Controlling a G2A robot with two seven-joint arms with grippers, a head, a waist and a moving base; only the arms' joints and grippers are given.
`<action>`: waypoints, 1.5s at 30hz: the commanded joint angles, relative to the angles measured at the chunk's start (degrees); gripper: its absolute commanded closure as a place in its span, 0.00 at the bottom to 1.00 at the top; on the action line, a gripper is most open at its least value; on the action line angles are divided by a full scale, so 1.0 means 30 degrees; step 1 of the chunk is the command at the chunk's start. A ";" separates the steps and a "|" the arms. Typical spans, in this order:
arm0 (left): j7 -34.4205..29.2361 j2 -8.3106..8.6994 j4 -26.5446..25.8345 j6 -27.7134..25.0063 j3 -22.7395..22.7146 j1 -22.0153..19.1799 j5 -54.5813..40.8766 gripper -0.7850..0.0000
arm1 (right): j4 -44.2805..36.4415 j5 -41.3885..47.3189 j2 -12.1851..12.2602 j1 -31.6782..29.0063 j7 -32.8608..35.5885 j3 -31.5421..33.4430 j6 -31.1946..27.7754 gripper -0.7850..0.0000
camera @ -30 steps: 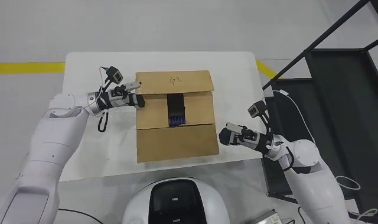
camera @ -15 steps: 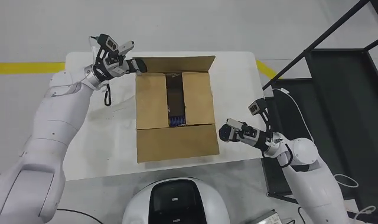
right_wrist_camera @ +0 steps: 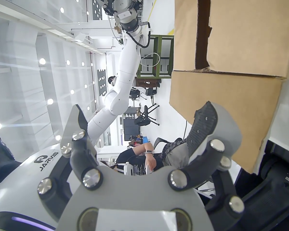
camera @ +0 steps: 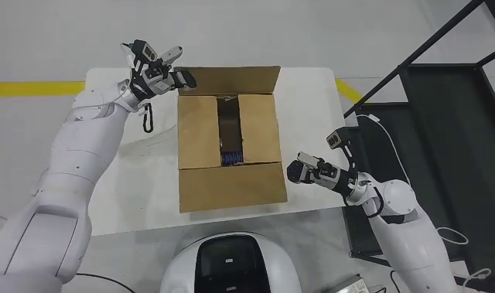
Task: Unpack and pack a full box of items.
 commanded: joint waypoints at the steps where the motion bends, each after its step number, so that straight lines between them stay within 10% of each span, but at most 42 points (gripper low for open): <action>1: -0.0001 0.0000 -0.0001 0.0000 0.0000 0.0000 -0.0001 0.00 | 0.0000 0.0001 0.0000 0.0000 -0.0001 0.0000 0.0000 0.00; 10: 0.6294 -0.0480 -0.0863 0.0619 0.0623 0.0317 0.2286 0.00 | 0.0000 0.0001 0.0000 0.0000 -0.0001 0.0000 0.0000 0.00; 20: 1.1685 -0.1980 0.2971 0.1186 0.2080 -0.1453 0.4349 0.00 | 0.0000 0.0001 0.0000 0.0000 -0.0001 0.0000 0.0000 0.00; 35: 1.2237 -0.2883 0.6694 0.1390 0.3172 -0.2452 0.7956 0.00 | 0.0000 0.0001 0.0000 0.0000 -0.0001 0.0000 0.0000 0.00; 45: 1.1363 -0.2296 0.7701 -0.0974 0.1497 -0.2984 0.6267 0.00 | -0.0722 -0.1106 -0.0023 0.0497 -0.0812 -0.0671 0.0697 0.00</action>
